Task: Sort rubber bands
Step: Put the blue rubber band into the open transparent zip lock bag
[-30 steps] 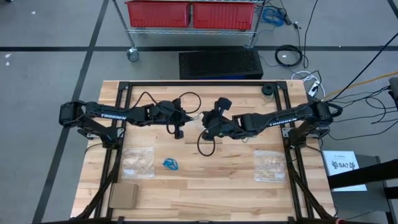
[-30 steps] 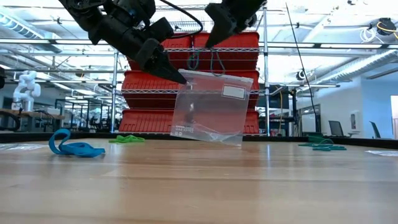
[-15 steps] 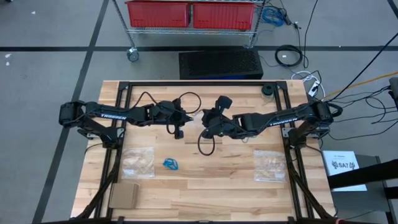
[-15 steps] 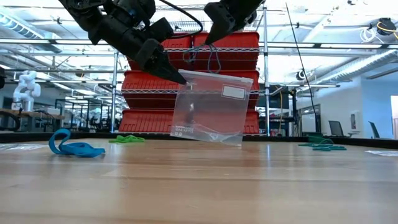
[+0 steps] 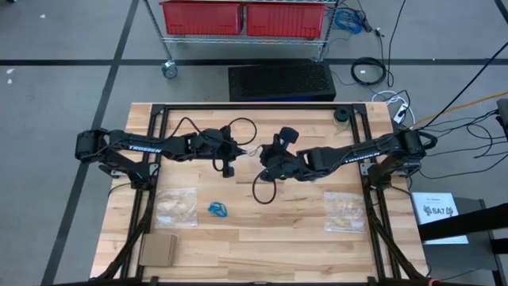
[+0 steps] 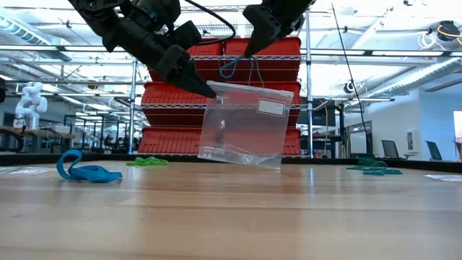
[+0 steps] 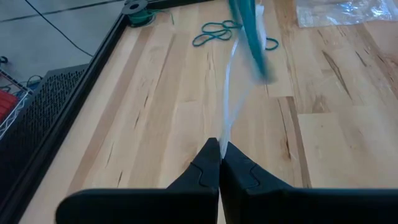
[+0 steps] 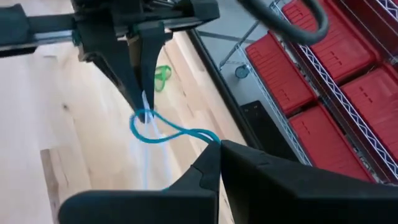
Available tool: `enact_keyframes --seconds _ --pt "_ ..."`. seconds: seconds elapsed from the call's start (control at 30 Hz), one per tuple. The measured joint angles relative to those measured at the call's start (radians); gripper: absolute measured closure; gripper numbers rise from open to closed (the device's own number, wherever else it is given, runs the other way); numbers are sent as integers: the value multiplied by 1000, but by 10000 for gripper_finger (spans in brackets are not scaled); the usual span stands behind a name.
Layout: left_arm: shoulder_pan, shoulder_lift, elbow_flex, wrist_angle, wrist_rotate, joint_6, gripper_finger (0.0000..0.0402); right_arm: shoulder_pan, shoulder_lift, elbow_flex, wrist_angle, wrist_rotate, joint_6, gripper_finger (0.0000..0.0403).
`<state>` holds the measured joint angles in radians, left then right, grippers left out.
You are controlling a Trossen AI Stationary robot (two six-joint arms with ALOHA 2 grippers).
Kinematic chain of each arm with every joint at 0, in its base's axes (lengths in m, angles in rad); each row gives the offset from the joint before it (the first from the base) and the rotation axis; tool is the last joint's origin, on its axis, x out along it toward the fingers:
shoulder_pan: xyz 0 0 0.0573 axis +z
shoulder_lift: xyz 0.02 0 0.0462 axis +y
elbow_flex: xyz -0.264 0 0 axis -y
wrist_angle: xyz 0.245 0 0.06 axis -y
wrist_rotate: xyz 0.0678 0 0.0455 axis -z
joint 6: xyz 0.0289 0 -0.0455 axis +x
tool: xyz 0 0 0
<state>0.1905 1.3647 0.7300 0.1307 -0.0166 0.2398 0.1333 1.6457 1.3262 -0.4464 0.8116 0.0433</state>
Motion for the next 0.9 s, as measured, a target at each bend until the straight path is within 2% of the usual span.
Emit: enact_keyframes --seconds 0.47,0.57,0.7,0.9 --pt "0 0 0 -5 -5 -8 401 24 38 0 -76 -13 67 403" --pt "0 0 0 -5 -6 -16 401 19 38 0 -83 -75 93 403" --pt "0 0 0 -3 -7 -18 401 2 38 0 -89 -96 100 403" --pt "0 0 0 6 -7 -24 401 -45 38 0 -99 -248 115 403"
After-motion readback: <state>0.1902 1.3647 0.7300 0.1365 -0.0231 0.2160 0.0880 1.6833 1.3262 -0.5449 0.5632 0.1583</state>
